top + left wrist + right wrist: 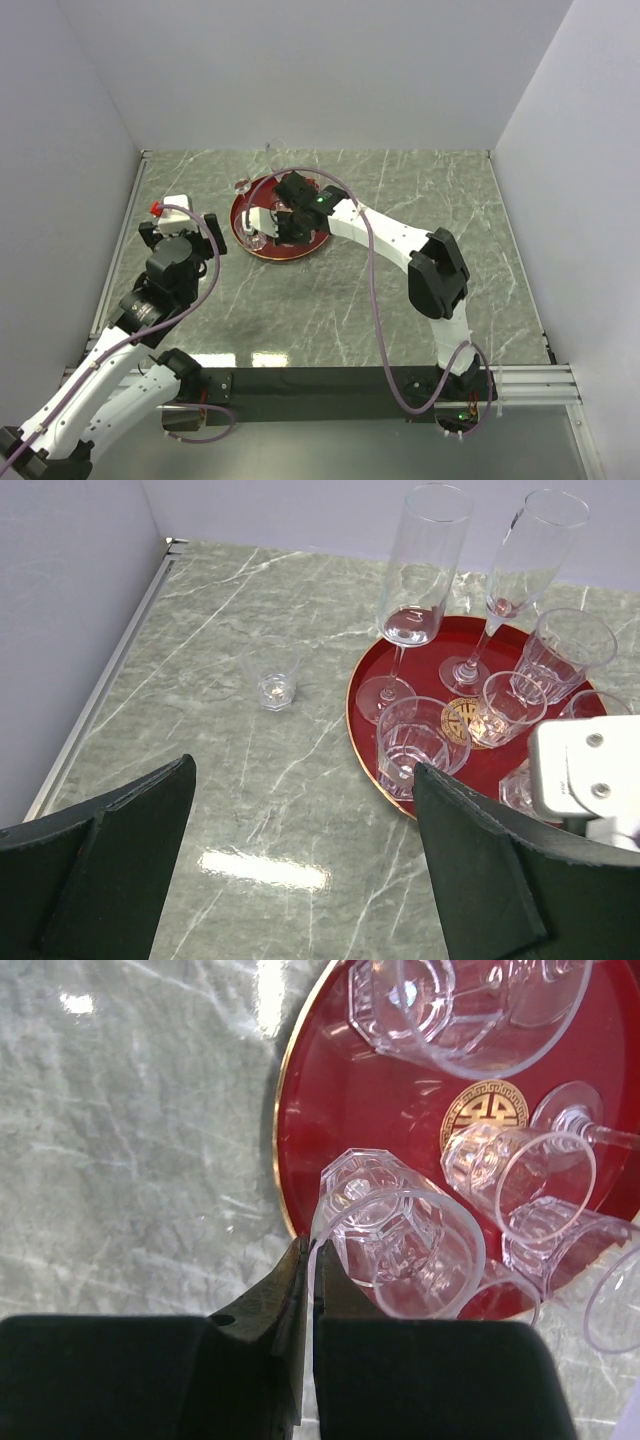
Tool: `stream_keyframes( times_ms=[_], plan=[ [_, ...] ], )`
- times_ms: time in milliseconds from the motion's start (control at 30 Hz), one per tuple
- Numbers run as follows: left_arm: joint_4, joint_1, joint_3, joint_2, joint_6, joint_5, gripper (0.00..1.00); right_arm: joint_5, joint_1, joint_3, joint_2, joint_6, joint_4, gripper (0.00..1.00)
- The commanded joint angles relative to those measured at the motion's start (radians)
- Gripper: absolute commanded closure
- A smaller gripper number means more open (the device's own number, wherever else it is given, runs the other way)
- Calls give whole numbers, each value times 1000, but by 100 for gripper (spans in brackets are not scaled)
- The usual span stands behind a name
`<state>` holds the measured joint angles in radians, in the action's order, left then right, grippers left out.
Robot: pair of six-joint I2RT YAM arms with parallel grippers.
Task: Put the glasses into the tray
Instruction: Place the glass into the tray
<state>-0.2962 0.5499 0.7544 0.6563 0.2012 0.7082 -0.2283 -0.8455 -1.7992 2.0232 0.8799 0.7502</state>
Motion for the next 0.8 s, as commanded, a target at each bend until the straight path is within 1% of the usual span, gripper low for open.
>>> stream_keyframes(
  times_ms=[0, 233, 533, 633, 767],
  plan=[
    [39, -4, -12, -15, -5, 14, 5, 3, -10, -68, 19, -15, -34, 100],
    [40, -4, -13, -17, -5, 13, 5, 17, -10, -114, 89, -32, -61, 100],
    [43, -5, -15, -24, -6, 16, 5, 81, -7, -149, 161, -65, -109, 99],
    [43, -7, -17, -27, -8, 17, 5, 99, 0, -154, 177, -79, -120, 98],
    [46, -7, -18, -32, -8, 17, 4, 119, 11, -154, 189, -93, -141, 94]
  ],
)
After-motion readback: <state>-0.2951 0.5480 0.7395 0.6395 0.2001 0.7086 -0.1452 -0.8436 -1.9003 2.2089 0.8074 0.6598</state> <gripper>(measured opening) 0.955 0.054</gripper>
